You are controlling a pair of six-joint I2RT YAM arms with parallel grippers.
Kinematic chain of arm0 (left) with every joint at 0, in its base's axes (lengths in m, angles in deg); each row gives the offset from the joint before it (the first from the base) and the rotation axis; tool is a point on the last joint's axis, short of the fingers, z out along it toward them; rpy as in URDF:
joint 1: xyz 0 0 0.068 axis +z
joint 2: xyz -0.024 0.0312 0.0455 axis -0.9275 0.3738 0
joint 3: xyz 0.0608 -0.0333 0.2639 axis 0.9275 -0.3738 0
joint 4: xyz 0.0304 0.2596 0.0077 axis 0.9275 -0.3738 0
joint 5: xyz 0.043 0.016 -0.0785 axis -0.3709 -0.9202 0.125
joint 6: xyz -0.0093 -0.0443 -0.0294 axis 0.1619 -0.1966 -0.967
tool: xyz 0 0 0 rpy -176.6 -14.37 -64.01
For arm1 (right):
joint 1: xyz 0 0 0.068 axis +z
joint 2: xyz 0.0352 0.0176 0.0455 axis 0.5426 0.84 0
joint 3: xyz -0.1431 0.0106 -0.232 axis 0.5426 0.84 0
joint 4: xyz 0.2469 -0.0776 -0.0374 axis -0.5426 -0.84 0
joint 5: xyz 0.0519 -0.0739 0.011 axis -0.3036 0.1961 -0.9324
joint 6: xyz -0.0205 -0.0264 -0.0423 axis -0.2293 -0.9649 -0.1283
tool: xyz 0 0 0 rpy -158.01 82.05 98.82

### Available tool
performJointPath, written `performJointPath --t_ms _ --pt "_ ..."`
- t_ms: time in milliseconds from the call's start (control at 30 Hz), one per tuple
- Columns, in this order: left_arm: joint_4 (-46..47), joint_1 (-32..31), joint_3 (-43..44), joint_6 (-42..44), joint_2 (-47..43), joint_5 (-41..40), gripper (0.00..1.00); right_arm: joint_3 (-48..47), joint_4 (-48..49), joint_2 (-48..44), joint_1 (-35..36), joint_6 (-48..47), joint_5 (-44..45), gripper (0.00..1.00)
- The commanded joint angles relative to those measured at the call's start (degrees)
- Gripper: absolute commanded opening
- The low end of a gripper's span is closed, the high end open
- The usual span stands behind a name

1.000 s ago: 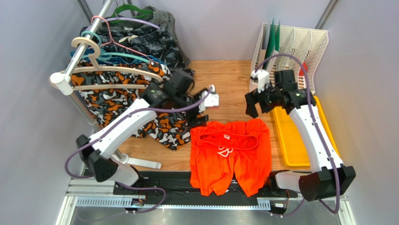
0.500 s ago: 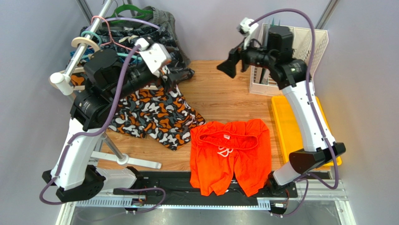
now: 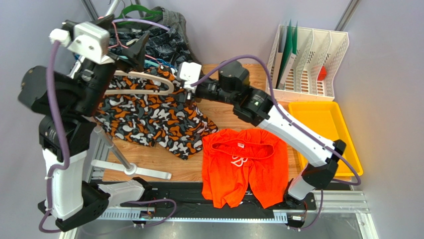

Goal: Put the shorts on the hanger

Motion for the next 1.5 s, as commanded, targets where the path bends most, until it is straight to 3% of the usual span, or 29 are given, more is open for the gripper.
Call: performJointPath --t_ms 0,267,800,900,1067,1467 --pt "2.2 2.3 0.3 -0.1 -1.2 -2.0 0.86 -1.4 9.6 3.8 2.8 -9.1 9.6 0.65" --pt "1.3 4.5 -5.9 -1.5 -3.3 -1.1 0.87 -5.2 11.3 10.4 6.2 -15.8 14.4 0.52" --pt "1.4 6.1 -8.2 -1.5 -4.6 -0.6 0.88 -11.5 13.7 18.0 7.1 -22.3 27.0 0.46" --pt "1.6 6.2 -8.0 -1.6 -4.4 -1.3 0.88 -12.2 13.8 18.6 7.1 -23.4 27.2 0.33" --pt "2.2 6.5 -6.7 -2.3 -4.1 -2.5 0.89 -11.4 15.4 16.7 7.1 -22.8 25.8 0.01" --pt "2.3 6.7 -5.1 -3.4 -2.5 -2.7 0.91 -6.7 18.3 9.7 5.5 -16.0 19.2 0.0"
